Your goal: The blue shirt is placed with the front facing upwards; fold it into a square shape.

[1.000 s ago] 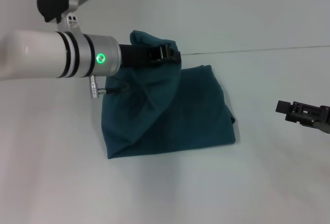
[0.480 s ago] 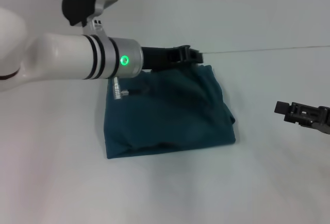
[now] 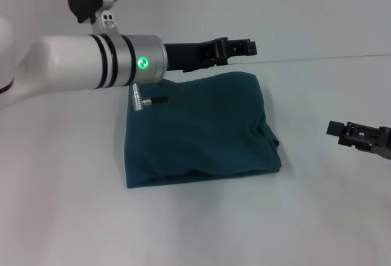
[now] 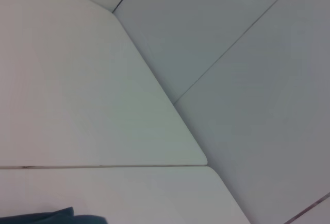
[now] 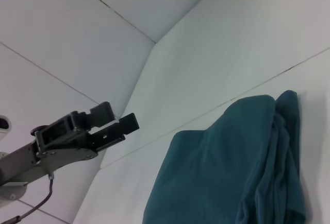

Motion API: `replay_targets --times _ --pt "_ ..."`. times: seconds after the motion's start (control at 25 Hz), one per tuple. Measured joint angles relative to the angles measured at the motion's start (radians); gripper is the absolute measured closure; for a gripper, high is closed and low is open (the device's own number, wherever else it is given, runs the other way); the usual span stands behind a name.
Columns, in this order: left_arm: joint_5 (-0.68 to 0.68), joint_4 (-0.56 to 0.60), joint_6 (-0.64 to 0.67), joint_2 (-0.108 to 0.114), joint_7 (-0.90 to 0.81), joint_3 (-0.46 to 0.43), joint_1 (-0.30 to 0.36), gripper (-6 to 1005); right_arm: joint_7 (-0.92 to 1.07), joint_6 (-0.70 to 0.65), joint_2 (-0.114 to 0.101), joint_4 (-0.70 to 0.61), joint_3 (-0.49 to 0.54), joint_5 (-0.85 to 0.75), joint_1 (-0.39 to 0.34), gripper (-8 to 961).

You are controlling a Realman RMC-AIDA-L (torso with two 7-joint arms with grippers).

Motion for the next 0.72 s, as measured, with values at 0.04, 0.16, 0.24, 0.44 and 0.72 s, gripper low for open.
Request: replay_targets --times 0.04,0.16,0.24,0.44,0.72 --pt "0.0 0.006 0.009 0.001 0.0 -0.001 0.009 493 0.0 0.0 0.0 0.0 0.0 0.0 0.001 69" --pt "0.001 0.034 0.064 0.012 -0.007 -0.01 0.048 320 0.001 -0.003 -0.002 0.0 0.0 -0.004 0.004 69" --pt "0.002 0.063 0.127 0.032 -0.042 -0.022 0.098 168 0.009 -0.007 -0.007 0.0 -0.001 -0.025 0.013 69" --pt "0.008 0.081 0.258 0.059 -0.092 -0.139 0.191 97 0.079 -0.014 -0.044 -0.011 -0.001 -0.109 0.052 69" --pt "0.057 0.08 0.355 0.074 -0.093 -0.274 0.278 89 0.26 -0.016 -0.141 -0.039 -0.001 -0.238 0.16 69"
